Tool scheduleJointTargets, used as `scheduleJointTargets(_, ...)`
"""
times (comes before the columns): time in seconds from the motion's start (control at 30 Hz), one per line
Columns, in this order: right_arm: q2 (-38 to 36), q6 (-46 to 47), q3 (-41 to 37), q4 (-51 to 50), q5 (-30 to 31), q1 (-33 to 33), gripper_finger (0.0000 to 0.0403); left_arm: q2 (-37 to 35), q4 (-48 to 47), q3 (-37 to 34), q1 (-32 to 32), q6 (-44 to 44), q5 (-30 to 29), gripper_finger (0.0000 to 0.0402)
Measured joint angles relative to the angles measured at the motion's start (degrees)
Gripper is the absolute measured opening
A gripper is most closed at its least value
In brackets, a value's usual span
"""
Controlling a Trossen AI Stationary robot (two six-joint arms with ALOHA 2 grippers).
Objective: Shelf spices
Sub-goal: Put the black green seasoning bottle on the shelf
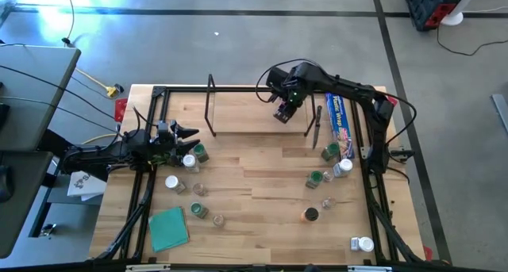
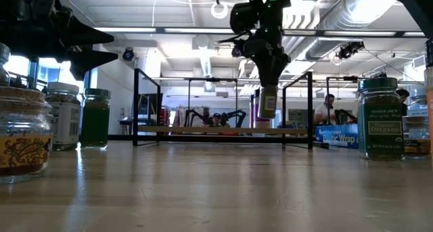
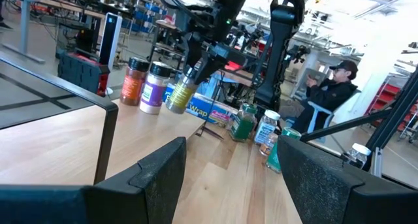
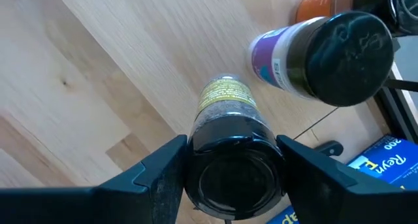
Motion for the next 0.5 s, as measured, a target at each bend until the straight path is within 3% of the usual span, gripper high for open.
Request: scheduleJointTargets(0.5, 0.0, -3.5, 0.0, -0.5, -0.4, 0.0, 0.0234, 0.0, -0.1, 0.0, 0.0, 0.0, 0.0, 0.0234)
